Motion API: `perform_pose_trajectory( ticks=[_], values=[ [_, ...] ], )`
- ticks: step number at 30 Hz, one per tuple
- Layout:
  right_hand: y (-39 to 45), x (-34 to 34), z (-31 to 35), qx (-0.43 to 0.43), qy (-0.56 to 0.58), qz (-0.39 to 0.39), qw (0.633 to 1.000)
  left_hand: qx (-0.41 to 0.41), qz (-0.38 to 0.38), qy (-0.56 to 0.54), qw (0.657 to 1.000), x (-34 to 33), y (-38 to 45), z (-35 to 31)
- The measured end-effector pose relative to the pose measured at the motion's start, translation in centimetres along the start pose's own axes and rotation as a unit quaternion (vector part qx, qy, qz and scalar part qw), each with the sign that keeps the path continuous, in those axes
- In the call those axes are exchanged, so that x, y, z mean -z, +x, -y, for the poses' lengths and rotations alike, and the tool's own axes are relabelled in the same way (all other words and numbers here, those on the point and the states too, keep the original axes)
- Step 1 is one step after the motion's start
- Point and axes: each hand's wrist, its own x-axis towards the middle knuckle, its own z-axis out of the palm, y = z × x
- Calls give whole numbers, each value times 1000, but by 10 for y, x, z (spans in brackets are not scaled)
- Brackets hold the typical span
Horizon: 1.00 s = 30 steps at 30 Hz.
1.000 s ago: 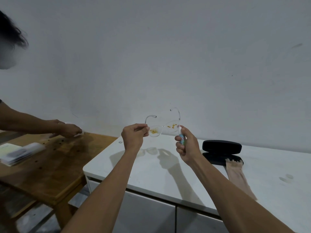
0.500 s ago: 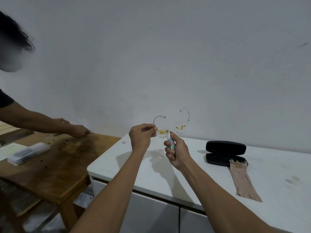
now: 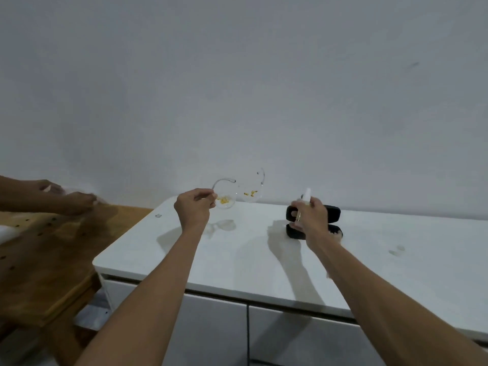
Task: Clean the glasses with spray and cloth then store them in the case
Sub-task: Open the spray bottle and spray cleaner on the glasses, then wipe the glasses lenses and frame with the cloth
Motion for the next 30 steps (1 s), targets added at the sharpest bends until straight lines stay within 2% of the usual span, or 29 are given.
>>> perform_pose_trajectory(
  ticks=[5,14,20,30],
  values=[
    [10,80,15,97,-82,-94,987,0,5,-2,1000,-28,-9,4],
    [-1,188,5,120,-215,-245,938,-2,27,10,1000,-67,-40,8],
    [-14,217,-6,100,-269,-262,921,-3,43,12,999,-81,-56,5],
    [-15,226,-11,105,-338,-267,896,6,59,10,998,-87,-65,4]
  ],
)
